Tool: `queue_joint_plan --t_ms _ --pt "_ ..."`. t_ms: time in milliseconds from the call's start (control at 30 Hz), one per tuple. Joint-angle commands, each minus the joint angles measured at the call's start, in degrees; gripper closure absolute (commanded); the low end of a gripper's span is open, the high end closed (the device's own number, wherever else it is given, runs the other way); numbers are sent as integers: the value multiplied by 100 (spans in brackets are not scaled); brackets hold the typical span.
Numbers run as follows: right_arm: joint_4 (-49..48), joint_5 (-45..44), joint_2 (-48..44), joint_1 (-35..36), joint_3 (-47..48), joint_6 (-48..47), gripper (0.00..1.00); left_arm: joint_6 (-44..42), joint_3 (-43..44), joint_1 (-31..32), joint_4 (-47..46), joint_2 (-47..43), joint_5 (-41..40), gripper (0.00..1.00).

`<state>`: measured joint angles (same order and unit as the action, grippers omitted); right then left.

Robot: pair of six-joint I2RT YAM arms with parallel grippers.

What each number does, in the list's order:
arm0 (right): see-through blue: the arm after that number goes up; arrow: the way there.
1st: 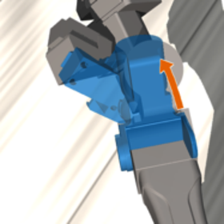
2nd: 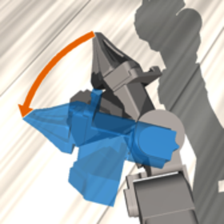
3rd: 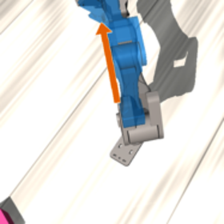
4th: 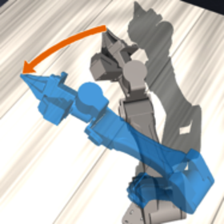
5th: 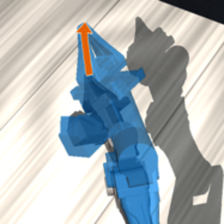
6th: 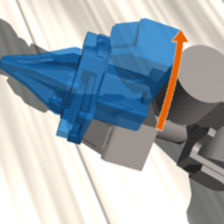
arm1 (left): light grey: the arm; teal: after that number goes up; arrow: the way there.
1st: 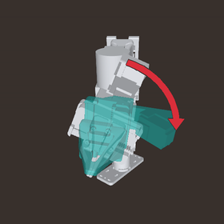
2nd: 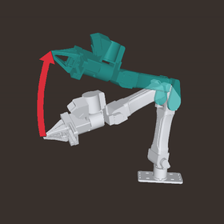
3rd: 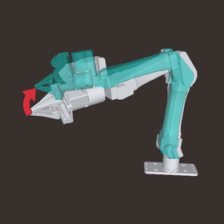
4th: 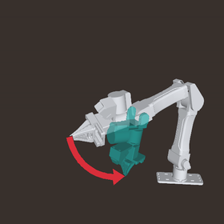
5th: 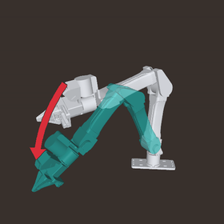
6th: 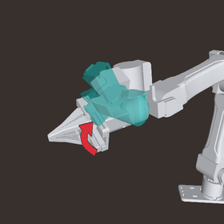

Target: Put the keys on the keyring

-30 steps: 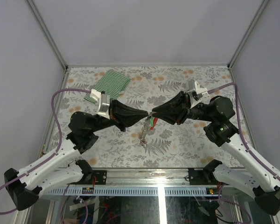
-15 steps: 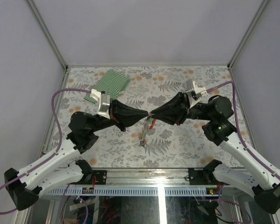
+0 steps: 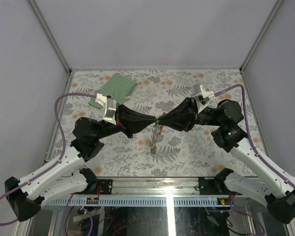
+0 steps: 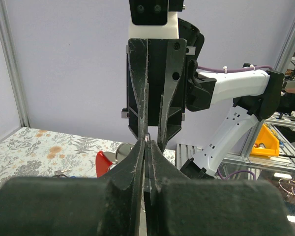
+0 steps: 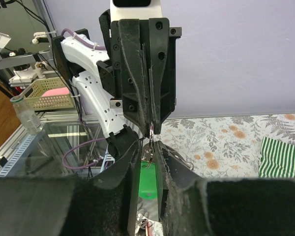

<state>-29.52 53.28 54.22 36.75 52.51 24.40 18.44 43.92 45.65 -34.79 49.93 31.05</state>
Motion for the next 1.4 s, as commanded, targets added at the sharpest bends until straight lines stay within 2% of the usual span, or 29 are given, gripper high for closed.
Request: queue_joint_plan --t_ms 0,67,200,267,300,367,533,633,733,1000,1100,1367 --pt "-353 113 69 51 48 71 78 -34 196 -26 -336 -14 -166 100" --pt "-357 96 80 59 50 95 82 -35 198 -17 -327 -18 -164 100" --pt "-370 34 66 60 75 135 100 -42 198 -20 -327 -18 -176 100" --pt "-286 -64 3 60 122 67 100 -46 202 -19 -300 -25 -177 100" --pt "53 -98 -33 60 202 -91 100 -65 215 -21 -258 -30 -157 100" --pt "1021 -151 -67 60 538 -625 100 -147 268 -28 -40 -50 -129 98" --pt "4553 -461 207 60 2145 -2830 100 -566 462 -29 925 -209 -138 72" --pt "6390 -730 582 60 3081 -3704 100 -725 517 -19 1308 -289 -217 67" --pt "7702 -1130 923 176 3744 -4133 100 -838 580 -29 1550 -295 -224 64" --pt "9399 -3412 1865 1533 4900 -4125 100 -1120 821 -34 2125 -120 -8 62" --pt "9449 -3578 1957 1629 4998 -4078 100 -1255 877 -29 2349 -71 182 62" --pt "9466 -3340 1973 1697 5024 -4174 100 -1712 1144 -27 3074 186 1031 64"
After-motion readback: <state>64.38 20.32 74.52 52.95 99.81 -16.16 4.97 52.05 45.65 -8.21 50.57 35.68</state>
